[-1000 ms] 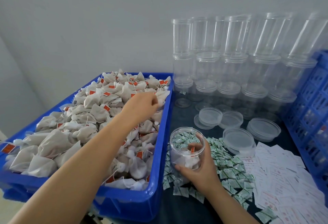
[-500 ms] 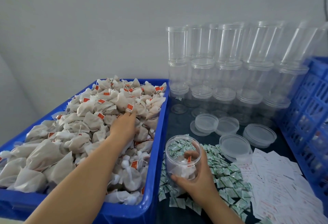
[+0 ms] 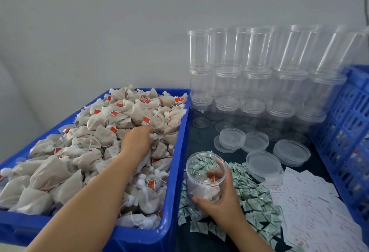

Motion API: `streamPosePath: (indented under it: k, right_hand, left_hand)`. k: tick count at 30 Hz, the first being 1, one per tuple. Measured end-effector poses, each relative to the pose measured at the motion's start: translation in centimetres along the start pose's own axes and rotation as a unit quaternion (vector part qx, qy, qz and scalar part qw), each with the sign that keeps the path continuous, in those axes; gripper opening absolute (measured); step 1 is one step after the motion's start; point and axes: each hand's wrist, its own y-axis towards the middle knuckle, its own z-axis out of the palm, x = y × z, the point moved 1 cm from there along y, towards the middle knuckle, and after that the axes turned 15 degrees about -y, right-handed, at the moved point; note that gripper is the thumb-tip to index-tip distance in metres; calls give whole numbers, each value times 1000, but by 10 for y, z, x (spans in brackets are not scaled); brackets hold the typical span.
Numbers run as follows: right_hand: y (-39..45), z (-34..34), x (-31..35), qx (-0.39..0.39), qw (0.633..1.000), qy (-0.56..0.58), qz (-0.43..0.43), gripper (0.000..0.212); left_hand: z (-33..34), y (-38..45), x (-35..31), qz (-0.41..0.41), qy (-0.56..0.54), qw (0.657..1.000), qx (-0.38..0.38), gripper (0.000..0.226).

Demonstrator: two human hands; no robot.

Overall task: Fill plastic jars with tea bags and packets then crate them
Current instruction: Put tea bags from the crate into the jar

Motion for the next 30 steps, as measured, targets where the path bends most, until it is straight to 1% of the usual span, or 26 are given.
streamPosePath:
  k: [2, 6, 8, 10, 14, 18, 20, 23, 26, 28, 30]
  right_hand:
    - [0, 0, 0, 2, 1000, 2, 2, 103]
    - [0, 0, 0, 0, 1000, -1, 1, 103]
    - [0, 0, 1, -2, 1000, -4, 1, 101]
    - [0, 0, 2, -3, 1000, -5, 2, 99]
    - [0, -1, 4, 0, 1000, -8, 3, 97]
    - [-1, -2, 7, 4, 1000, -8, 7, 97]
    - [-1, -2, 9, 3, 1000, -11, 5, 95]
    - [-1, -2, 10, 2, 1000, -12, 4, 95]
    - [-2, -3, 10, 3, 1000, -11, 2, 96]
    - [-1, -3, 10, -1, 1000, -11, 0, 95]
    - [-1, -3, 11, 1, 1000, -13, 1, 94]
  left_hand:
    - [-5, -2, -1, -13, -36, 999, -13, 4]
    - [-15, -2, -4, -22, -100, 994, -30, 27]
    - [-20, -2, -7, -25, -121, 992, -39, 36]
    - [-25, -3, -12, -18, -138, 989, -43, 40]
    - [-34, -8, -28, 12, -182, 982, -48, 38]
    - [-43, -17, -46, 44, -261, 963, -54, 26]
    - [-46, -22, -55, 61, -300, 951, -37, 20]
    - [-51, -32, -72, 92, -391, 916, 16, 11]
    - [-50, -42, -87, 147, -442, 880, 94, 14]
    - [-46, -47, -94, 159, -470, 858, 135, 16]
    - [-42, -51, -99, 171, -466, 853, 164, 17]
